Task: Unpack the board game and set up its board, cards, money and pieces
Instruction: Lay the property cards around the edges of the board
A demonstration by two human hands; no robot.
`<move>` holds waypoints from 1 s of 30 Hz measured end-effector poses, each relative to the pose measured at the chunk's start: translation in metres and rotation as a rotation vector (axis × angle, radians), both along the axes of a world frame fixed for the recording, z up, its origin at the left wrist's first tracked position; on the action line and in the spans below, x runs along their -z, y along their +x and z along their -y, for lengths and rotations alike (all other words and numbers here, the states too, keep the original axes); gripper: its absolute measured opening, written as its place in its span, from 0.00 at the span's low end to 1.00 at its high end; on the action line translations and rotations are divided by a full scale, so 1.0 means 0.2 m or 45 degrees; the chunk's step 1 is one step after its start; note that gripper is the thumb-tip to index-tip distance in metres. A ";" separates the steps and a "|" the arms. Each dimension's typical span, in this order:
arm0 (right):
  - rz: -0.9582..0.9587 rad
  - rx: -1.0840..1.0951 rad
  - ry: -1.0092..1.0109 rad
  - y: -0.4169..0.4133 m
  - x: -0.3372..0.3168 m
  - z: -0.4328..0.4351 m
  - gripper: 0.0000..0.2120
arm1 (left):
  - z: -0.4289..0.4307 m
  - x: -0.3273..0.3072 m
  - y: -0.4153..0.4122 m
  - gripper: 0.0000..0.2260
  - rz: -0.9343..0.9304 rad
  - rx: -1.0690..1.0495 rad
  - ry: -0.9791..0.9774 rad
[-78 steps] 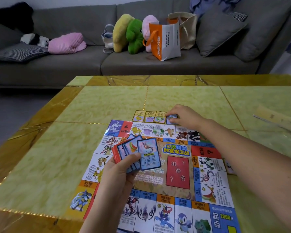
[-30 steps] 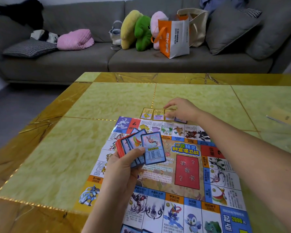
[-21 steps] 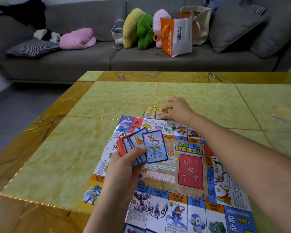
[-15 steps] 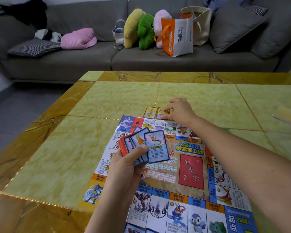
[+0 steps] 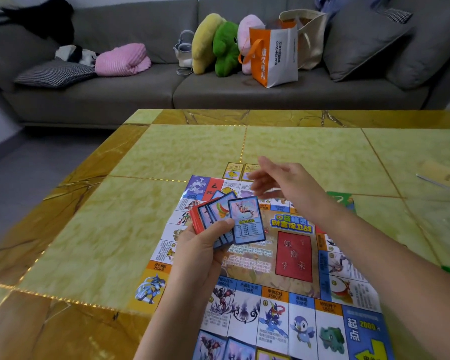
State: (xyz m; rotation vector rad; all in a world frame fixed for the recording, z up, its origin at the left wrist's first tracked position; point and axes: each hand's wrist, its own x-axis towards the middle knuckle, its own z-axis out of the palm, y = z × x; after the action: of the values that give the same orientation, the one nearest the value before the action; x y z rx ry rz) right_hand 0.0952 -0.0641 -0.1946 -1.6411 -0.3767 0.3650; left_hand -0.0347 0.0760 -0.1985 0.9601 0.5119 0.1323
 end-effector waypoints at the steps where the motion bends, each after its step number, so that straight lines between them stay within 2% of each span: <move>1: -0.057 -0.048 0.022 -0.06 -0.01 0.02 0.22 | 0.01 -0.01 0.00 0.07 -0.003 -0.002 0.002; 4: -0.111 -0.184 -0.088 -0.19 -0.02 0.07 0.23 | 0.04 -0.02 -0.02 0.05 -0.024 0.030 0.079; 9: -0.168 -0.036 -0.070 -0.35 0.05 0.10 0.06 | 0.04 0.00 -0.04 0.07 -0.068 0.103 0.144; 13: -0.248 0.137 -0.073 -0.39 0.08 0.16 0.07 | -0.07 -0.08 -0.07 0.05 -0.096 0.063 0.071; 15: -0.277 0.202 -0.049 -0.41 0.09 0.19 0.06 | -0.12 -0.11 -0.10 0.09 -0.124 0.020 -0.059; 18: -0.336 0.262 0.045 -0.46 0.07 0.23 0.07 | -0.19 -0.14 -0.14 0.03 -0.155 -0.054 -0.169; 21: -0.388 0.326 0.160 -0.50 0.03 0.27 0.06 | -0.23 -0.14 -0.18 0.02 -0.152 -0.087 -0.183; 24: -0.400 0.351 0.175 -0.53 0.02 0.33 0.06 | -0.26 -0.15 -0.21 0.02 -0.123 -0.081 -0.167; 30: -0.409 0.424 0.208 -0.58 0.02 0.46 0.06 | -0.30 -0.10 -0.28 0.04 -0.106 0.030 0.124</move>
State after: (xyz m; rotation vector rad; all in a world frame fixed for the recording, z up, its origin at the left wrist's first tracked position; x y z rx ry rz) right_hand -0.0216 -0.1564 -0.1980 -1.4250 0.1064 0.3289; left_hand -0.0912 0.1361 -0.1778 1.0696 0.5743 0.0968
